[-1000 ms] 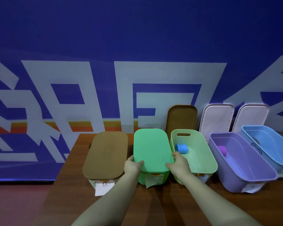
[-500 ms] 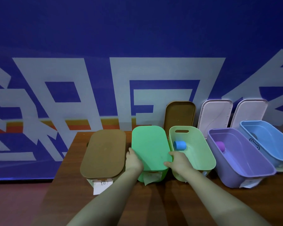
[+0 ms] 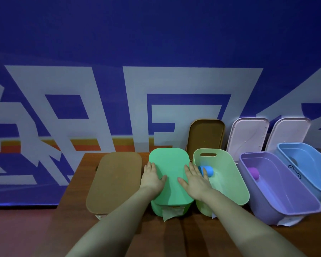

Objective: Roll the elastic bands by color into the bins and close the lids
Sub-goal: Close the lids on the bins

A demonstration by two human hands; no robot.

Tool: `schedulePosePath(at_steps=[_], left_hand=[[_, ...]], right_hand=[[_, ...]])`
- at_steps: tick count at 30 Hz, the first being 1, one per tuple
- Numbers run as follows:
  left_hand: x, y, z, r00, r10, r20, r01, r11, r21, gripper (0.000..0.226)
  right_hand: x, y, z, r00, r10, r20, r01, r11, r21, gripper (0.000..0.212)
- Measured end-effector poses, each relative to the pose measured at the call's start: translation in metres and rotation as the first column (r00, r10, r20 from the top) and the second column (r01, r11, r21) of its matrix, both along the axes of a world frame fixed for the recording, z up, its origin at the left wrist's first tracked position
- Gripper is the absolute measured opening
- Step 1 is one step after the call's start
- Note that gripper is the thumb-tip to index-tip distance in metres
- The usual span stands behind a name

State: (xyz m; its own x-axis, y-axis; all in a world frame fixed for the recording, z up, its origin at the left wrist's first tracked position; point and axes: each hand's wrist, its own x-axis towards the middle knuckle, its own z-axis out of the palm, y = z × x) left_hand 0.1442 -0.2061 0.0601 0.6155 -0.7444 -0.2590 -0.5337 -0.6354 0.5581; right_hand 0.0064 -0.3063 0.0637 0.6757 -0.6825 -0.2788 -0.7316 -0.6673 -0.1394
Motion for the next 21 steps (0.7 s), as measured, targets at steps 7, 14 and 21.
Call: schedulePosePath(at_steps=[7,14,21], left_hand=[[0.026,-0.032,0.003,0.995,-0.059,0.084,0.055,0.998,0.044,0.079],[0.041,-0.057,-0.003,0.965,-0.169,0.2,0.144,0.981,0.133,0.07],[0.041,-0.061,-0.009,0.928,-0.275,0.253,0.226,0.952,0.205,0.063]], right_hand=[[0.026,-0.035,-0.001,1.0,-0.006,0.019,0.005,0.998,0.055,0.067],[0.051,-0.061,-0.002,0.997,0.067,0.025,-0.068,0.997,0.033,0.065],[0.056,-0.07,-0.01,0.989,0.145,-0.027,-0.144,0.989,0.043,0.06]])
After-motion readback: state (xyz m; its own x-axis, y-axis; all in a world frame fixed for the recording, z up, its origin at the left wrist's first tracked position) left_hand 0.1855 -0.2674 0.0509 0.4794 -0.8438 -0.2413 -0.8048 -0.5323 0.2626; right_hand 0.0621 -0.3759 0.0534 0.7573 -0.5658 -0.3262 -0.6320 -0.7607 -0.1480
